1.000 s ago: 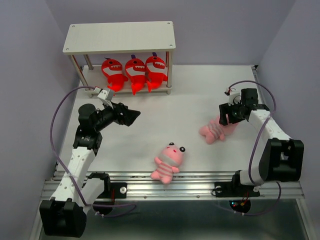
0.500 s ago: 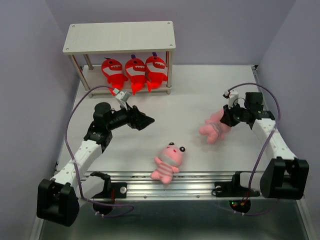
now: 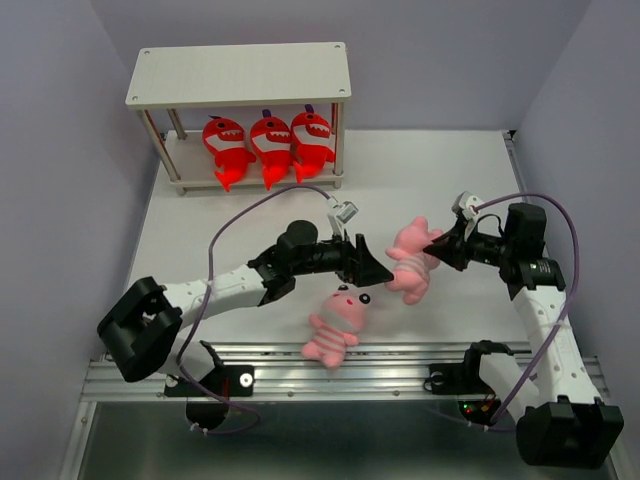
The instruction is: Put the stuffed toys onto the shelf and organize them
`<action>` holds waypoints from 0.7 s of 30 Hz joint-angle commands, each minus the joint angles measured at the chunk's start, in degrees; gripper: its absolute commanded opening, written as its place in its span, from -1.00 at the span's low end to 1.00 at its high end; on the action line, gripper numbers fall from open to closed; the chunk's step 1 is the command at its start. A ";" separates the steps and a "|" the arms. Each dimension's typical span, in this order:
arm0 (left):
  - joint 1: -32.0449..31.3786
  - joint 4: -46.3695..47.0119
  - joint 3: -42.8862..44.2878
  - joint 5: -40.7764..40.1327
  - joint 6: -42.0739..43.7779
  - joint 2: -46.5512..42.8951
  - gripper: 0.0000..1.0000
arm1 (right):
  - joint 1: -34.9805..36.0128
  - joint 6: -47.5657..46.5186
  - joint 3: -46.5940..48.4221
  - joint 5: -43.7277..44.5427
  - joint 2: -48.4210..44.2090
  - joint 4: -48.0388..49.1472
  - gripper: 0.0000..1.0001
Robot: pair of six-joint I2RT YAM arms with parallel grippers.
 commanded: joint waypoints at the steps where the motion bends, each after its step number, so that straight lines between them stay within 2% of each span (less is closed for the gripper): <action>1: -3.69 6.94 6.06 -3.71 -3.35 3.42 0.93 | -0.21 4.04 -0.45 -3.84 -3.02 4.55 -0.99; 6: -6.95 7.73 10.63 -3.89 -4.67 10.10 0.91 | -0.21 7.99 -2.03 -2.61 -6.18 7.98 -0.99; 9: -8.44 7.91 12.48 -3.54 -5.29 12.56 0.77 | -0.21 8.70 -2.82 -1.82 -6.89 8.42 -0.99; 10: -8.71 8.08 12.84 -3.27 -5.37 13.01 0.58 | -0.21 8.88 -2.91 -1.55 -7.06 8.59 -0.99; 12: -8.80 8.17 13.19 -2.83 -5.64 13.97 0.34 | -0.21 8.96 -3.18 -1.03 -7.07 8.51 -0.97; 13: -8.80 8.17 13.19 -2.92 -5.64 14.06 0.04 | -0.21 9.05 -3.35 -0.76 -7.24 8.59 -0.95; 15: -8.80 8.17 12.67 -3.36 -5.03 13.89 -0.33 | -0.21 9.40 -3.44 -0.41 -7.59 8.51 -0.91; 16: -8.80 7.65 12.49 -3.97 -4.68 13.80 -0.66 | -0.21 9.58 -3.53 -0.23 -7.68 8.42 -0.86; 18: -8.71 5.89 12.40 -4.76 -2.22 13.36 -0.80 | -0.21 10.28 -3.53 -0.06 -8.03 8.42 -0.83; 19: -8.80 3.88 12.49 -5.81 -1.17 13.10 -0.94 | -0.21 10.46 -3.53 0.12 -8.21 8.33 -0.76; 21: -8.71 1.15 12.92 -7.92 2.77 12.40 -1.00 | -0.21 10.98 -3.01 0.38 -8.29 7.54 -0.66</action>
